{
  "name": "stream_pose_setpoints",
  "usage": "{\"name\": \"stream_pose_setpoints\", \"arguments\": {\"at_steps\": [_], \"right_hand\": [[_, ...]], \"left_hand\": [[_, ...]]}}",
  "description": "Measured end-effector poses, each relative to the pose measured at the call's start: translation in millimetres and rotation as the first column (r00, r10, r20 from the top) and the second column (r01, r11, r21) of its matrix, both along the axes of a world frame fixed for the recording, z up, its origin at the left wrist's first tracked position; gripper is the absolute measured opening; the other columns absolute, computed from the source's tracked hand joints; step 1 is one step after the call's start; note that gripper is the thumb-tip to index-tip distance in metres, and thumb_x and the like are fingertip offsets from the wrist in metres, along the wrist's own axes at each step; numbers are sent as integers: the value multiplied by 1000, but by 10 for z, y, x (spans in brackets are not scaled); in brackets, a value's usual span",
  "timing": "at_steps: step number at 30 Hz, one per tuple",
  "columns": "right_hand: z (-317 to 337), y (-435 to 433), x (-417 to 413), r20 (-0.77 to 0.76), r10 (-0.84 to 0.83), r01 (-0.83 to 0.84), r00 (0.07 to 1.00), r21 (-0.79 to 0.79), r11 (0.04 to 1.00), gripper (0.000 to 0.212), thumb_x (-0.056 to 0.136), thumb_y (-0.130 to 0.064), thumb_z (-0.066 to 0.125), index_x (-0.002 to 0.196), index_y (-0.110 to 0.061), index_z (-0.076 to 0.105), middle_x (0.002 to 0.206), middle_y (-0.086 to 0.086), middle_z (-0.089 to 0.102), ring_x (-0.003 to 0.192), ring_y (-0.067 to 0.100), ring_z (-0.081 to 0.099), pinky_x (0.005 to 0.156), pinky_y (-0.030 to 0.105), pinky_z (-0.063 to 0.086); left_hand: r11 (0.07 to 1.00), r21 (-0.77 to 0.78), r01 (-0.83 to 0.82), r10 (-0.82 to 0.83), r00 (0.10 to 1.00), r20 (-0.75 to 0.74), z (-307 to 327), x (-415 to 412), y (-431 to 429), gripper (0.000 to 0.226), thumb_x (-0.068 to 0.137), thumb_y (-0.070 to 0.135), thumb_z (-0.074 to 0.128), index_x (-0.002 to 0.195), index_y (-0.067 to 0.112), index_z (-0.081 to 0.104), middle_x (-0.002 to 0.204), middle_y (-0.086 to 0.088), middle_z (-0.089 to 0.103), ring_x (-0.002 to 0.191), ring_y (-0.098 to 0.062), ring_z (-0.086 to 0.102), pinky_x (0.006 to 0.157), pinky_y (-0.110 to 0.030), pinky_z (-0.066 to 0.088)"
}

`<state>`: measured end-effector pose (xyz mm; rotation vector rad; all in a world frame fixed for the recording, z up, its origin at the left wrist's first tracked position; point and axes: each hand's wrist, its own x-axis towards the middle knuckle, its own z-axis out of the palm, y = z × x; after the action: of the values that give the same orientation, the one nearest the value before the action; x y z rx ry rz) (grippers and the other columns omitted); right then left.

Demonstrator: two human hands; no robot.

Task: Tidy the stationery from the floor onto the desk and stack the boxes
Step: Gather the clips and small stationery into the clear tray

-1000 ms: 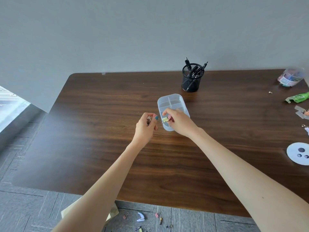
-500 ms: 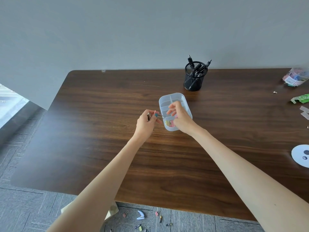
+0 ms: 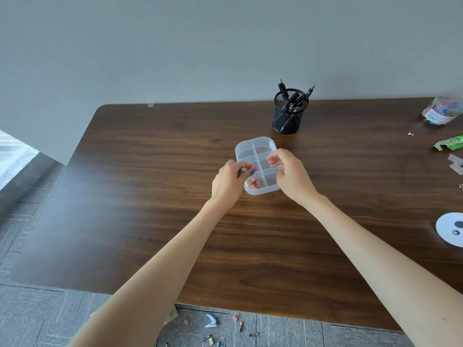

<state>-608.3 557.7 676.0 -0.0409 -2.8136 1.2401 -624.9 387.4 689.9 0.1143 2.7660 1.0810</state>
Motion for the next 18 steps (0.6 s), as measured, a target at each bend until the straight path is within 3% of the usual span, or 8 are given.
{"name": "stream_pose_setpoints", "arguments": {"at_steps": [3, 6, 10, 15, 18], "right_hand": [[-48, 36, 55, -20, -3, 3, 1000, 20, 1000, 33, 84, 5, 61, 111, -15, 58, 115, 1, 59, 101, 10, 57, 87, 18, 48], [-89, 35, 91, -34, 10, -9, 999, 42, 999, 33, 84, 4, 62, 111, -14, 58, 116, 1, 58, 101, 9, 56, 87, 18, 49], [-111, 23, 116, -48, -8, 10, 999, 39, 999, 31, 84, 3, 63, 110, -14, 59, 116, 0, 58, 99, 6, 55, 85, 14, 47], [-128, 27, 157, -49, -29, 31, 998, 35, 999, 29, 84, 3, 64, 108, -12, 61, 114, 2, 59, 96, 6, 55, 82, 8, 42], [-133, 29, 165, -54, -39, 40, 998, 30, 999, 29, 83, 3, 64, 108, -12, 61, 114, 2, 59, 96, 6, 55, 82, 9, 44]], "left_hand": [[973, -189, 130, -142, 989, -50, -67, 19, 20, 23, 96, 32, 56, 110, 23, 71, 100, 1, 58, 83, -21, 60, 68, -37, 53], [930, -310, 199, -239, 966, -100, -68, 6, 37, 25, 95, 37, 56, 114, 22, 65, 101, 1, 56, 80, -21, 62, 65, -35, 51], [915, -324, 240, -278, 958, -76, -15, -78, 85, 33, 89, 32, 63, 119, 22, 52, 114, 2, 60, 95, -20, 62, 73, -36, 53], [851, -362, 381, -404, 914, 12, 30, -125, 141, 39, 84, 21, 58, 121, 19, 47, 117, -1, 54, 107, -21, 52, 72, -34, 46], [859, -301, 415, -421, 906, 49, 65, -110, 124, 31, 84, 14, 53, 112, 16, 40, 117, 0, 48, 109, -20, 44, 71, -31, 40]]}}
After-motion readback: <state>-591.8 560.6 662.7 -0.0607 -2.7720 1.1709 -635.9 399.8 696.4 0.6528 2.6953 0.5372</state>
